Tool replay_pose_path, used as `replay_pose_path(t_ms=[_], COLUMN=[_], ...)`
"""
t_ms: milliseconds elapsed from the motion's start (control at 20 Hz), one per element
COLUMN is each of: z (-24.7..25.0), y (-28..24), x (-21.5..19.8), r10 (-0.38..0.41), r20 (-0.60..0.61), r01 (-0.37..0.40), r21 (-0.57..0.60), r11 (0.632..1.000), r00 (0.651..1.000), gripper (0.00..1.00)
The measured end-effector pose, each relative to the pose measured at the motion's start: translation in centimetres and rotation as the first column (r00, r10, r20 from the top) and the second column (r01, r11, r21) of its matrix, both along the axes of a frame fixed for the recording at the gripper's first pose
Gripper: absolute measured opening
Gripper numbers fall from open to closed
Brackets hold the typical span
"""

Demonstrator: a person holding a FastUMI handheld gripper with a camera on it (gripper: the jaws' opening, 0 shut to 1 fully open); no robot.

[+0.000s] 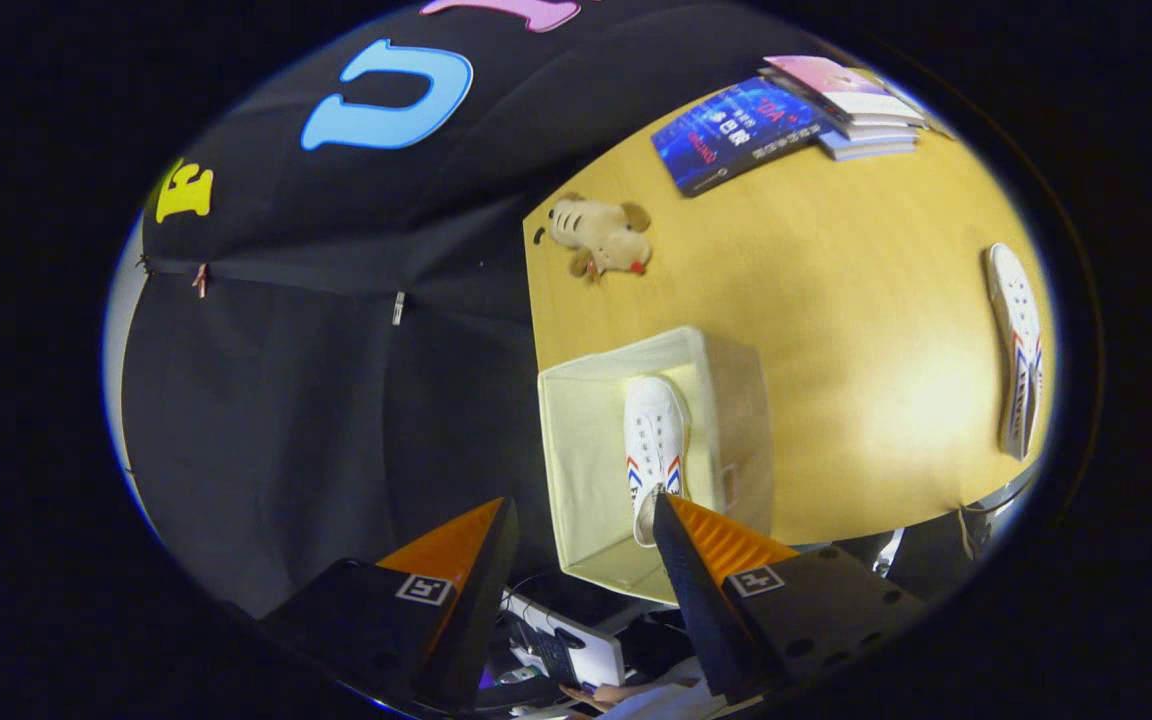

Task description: Open the storage box then place both shoes into the box .Put the left shoe in first, then the right shoe, with the right side of both shoes facing outward in a uniform manner.

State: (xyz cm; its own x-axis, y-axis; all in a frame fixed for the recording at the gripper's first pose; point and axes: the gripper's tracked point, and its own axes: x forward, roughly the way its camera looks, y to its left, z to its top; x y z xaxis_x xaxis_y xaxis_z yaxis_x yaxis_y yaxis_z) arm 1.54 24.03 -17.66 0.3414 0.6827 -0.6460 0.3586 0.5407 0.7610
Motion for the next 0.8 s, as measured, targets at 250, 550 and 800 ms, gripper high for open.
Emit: replay_pose_path(t_ms=[250, 550, 800], z=[-1.5, -9.3, -17.8], y=[-12.1, -25.5, -32.9], x=[-1.6, -5.9, -9.4], r10=[-0.061, -0.144, -0.178], r20=[0.044, -0.062, -0.156], r01=[0.066, 0.119, 0.095], r21=[-0.125, -0.298, -0.436], r11=[0.99, 0.947, 0.895], r00=[0.997, 0.988, 0.972], gripper=[0.84, 0.84, 0.84])
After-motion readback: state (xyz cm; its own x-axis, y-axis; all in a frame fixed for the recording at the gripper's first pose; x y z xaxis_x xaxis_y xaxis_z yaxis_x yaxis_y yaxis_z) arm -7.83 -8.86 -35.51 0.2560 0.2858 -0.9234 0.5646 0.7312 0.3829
